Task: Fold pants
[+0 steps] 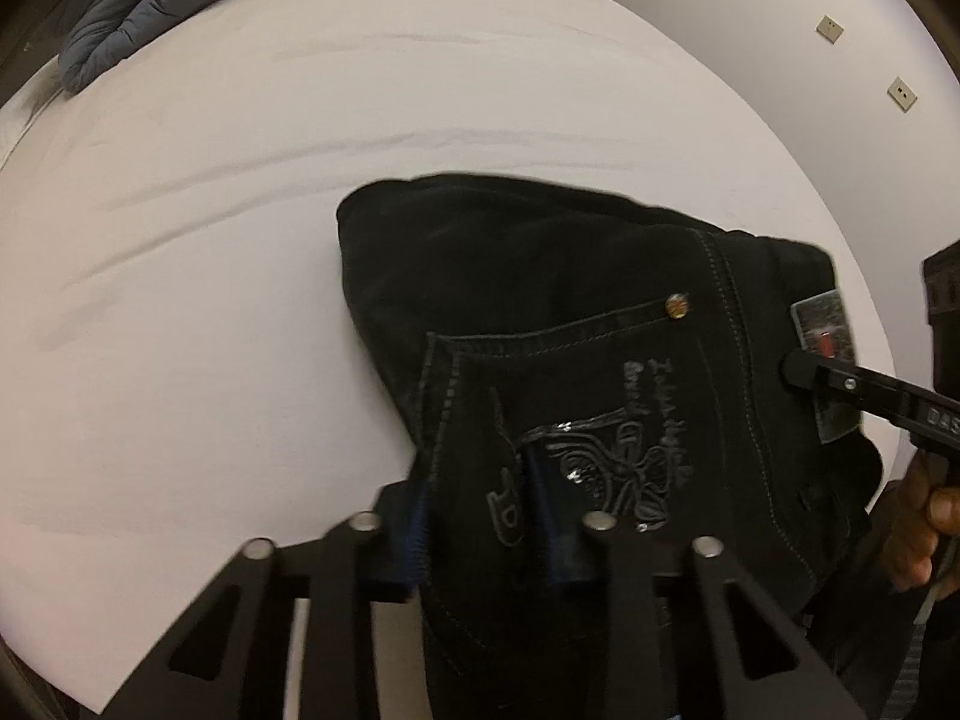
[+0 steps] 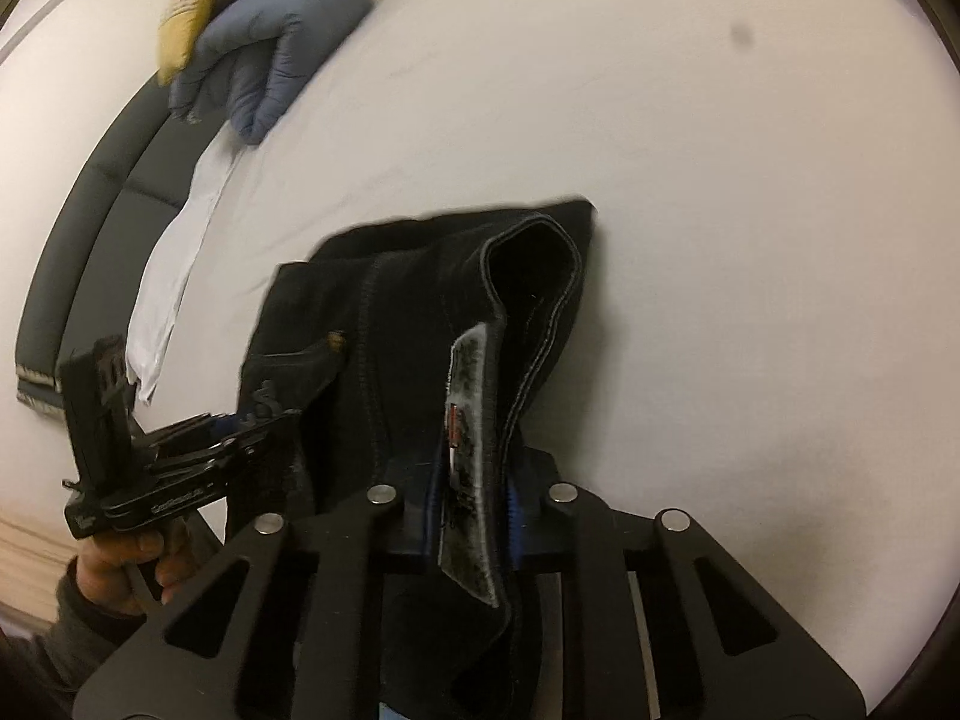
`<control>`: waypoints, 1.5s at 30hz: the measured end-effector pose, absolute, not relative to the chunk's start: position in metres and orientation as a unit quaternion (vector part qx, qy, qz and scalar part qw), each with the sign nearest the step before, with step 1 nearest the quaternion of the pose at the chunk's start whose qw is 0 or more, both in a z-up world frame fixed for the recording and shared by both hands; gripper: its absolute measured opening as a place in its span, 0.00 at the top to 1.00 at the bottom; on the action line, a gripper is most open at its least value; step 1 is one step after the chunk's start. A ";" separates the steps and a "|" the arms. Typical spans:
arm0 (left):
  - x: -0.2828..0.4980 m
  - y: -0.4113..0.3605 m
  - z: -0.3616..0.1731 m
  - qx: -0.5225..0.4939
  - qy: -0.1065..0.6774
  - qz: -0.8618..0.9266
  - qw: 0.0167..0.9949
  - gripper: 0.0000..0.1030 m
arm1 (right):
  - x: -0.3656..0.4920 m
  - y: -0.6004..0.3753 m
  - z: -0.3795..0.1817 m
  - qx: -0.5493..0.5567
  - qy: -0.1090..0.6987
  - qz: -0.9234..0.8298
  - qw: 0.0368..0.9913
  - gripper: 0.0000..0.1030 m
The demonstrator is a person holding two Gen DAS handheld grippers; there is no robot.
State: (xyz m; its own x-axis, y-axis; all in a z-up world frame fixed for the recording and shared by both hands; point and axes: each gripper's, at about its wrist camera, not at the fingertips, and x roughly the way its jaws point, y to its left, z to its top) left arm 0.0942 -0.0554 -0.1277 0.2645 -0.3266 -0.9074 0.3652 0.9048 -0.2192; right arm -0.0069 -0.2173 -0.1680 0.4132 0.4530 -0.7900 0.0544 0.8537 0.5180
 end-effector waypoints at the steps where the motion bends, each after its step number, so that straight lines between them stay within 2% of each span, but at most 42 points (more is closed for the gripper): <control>1: 0.094 -0.056 -0.124 0.015 0.564 -0.217 0.796 0.77 | -0.008 -0.214 -0.157 0.233 0.518 0.128 0.813 0.86; 6: 0.104 -0.064 -0.082 0.010 0.526 -0.221 0.821 0.79 | -0.010 -0.211 -0.115 0.221 0.486 0.151 0.832 0.87; 12: 0.144 -0.071 -0.051 0.010 0.492 -0.217 0.843 0.79 | 0.029 -0.232 -0.082 0.230 0.457 0.157 0.845 0.87; 16: 0.175 -0.084 -0.070 0.012 0.501 -0.215 0.838 0.79 | 0.065 -0.248 -0.093 0.243 0.468 0.155 0.835 0.87; 19: 0.194 -0.093 -0.107 0.002 0.523 -0.221 0.823 0.76 | 0.094 -0.263 -0.129 0.263 0.493 0.138 0.818 0.86; 21: 0.198 -0.093 -0.129 -0.006 0.532 -0.216 0.819 0.59 | 0.100 -0.274 -0.160 0.279 0.510 0.116 0.805 0.82; 22: 0.199 -0.092 -0.137 -0.009 0.533 -0.213 0.819 0.55 | 0.101 -0.278 -0.173 0.285 0.514 0.111 0.802 0.77; 24: 0.197 -0.091 -0.145 -0.017 0.528 -0.209 0.823 0.41 | 0.096 -0.290 -0.196 0.321 0.506 0.116 0.792 0.75; 27: 0.194 -0.084 -0.145 -0.033 0.514 -0.206 0.832 0.30 | 0.085 -0.302 -0.199 0.348 0.476 0.134 0.796 0.68; 29: 0.184 -0.080 -0.137 -0.031 0.504 -0.196 0.841 0.30 | 0.076 -0.303 -0.189 0.333 0.475 0.119 0.806 0.56; 31: 0.173 -0.073 -0.118 -0.027 0.475 -0.180 0.861 0.29 | 0.064 -0.307 -0.173 0.320 0.458 0.101 0.823 0.54; 35: 0.134 -0.055 -0.059 -0.015 0.359 -0.141 0.922 0.03 | 0.027 -0.305 -0.112 0.255 0.398 0.064 0.879 0.54; 37: 0.100 -0.049 -0.020 0.001 0.266 -0.118 0.957 0.00 | 0.000 -0.299 -0.068 0.216 0.346 0.047 0.912 0.52; 39: 0.075 -0.047 0.012 0.023 0.204 -0.097 0.974 0.00 | -0.032 -0.283 -0.020 0.166 0.281 0.022 0.945 0.36; 40: 0.064 -0.045 0.022 0.029 0.189 -0.092 0.977 0.00 | -0.043 -0.278 -0.006 0.153 0.257 0.014 0.954 0.19; 41: 0.044 -0.045 0.039 0.038 0.161 -0.085 0.983 0.00 | -0.061 -0.271 0.014 0.138 0.222 0.000 0.965 0.07; 43: 0.012 -0.040 0.066 0.036 0.124 -0.081 0.988 0.00 | -0.101 -0.259 0.052 0.118 0.132 -0.019 0.984 0.00; 45: -0.009 -0.029 0.089 0.034 0.110 -0.088 0.989 0.00 | -0.134 -0.245 0.081 0.092 0.071 -0.037 0.993 0.00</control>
